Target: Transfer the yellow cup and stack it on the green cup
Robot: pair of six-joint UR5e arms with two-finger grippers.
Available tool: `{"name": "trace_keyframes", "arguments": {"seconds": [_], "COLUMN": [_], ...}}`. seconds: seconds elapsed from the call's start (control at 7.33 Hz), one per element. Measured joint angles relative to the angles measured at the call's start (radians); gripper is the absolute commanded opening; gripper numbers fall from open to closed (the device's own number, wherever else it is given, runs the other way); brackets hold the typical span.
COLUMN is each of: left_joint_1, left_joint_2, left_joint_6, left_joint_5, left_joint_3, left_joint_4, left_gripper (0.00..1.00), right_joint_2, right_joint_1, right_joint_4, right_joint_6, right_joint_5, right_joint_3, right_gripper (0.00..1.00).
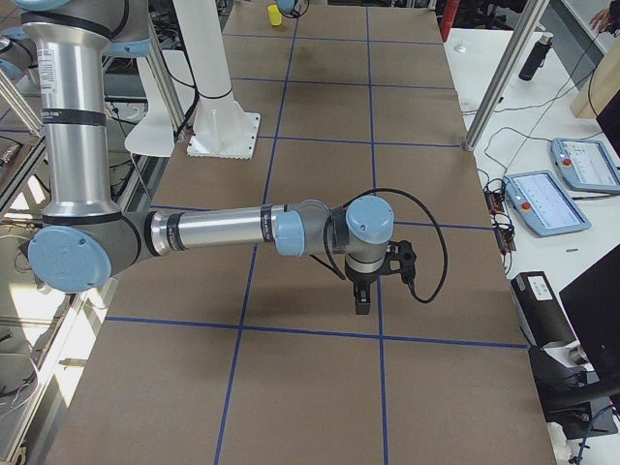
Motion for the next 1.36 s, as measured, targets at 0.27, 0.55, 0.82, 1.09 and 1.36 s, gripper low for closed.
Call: {"name": "trace_keyframes", "arguments": {"seconds": [0.27, 0.55, 0.82, 1.09, 1.36], "left_joint_1": [0.078, 0.111, 0.137, 0.175, 0.204], "left_joint_2": [-0.048, -0.08, -0.108, -0.125, -0.129], "left_joint_6": [-0.258, -0.407, -0.497, -0.568, -0.607], "left_joint_5": [-0.046, -0.067, -0.079, -0.12, -0.144], "left_joint_3": [0.095, 0.189, 0.278, 0.332, 0.372], "left_joint_4": [0.035, 0.045, 0.042, 0.04, 0.039], "left_gripper": [1.0, 1.0, 1.0, 1.0, 1.0], "right_joint_2": [-0.001, -0.008, -0.029, -0.046, -0.048], "right_joint_1": [-0.001, -0.001, -0.001, -0.001, -0.001], "right_joint_4": [-0.001, 0.001, 0.052, 0.104, 0.113], "right_joint_6": [0.0, -0.004, -0.007, -0.003, -0.001], "right_joint_5": [-0.014, -0.024, -0.023, -0.024, -0.024], "right_joint_3": [0.01, 0.009, 0.007, 0.001, -0.003], "right_gripper": [0.99, 0.99, 0.99, 0.99, 0.99]}}
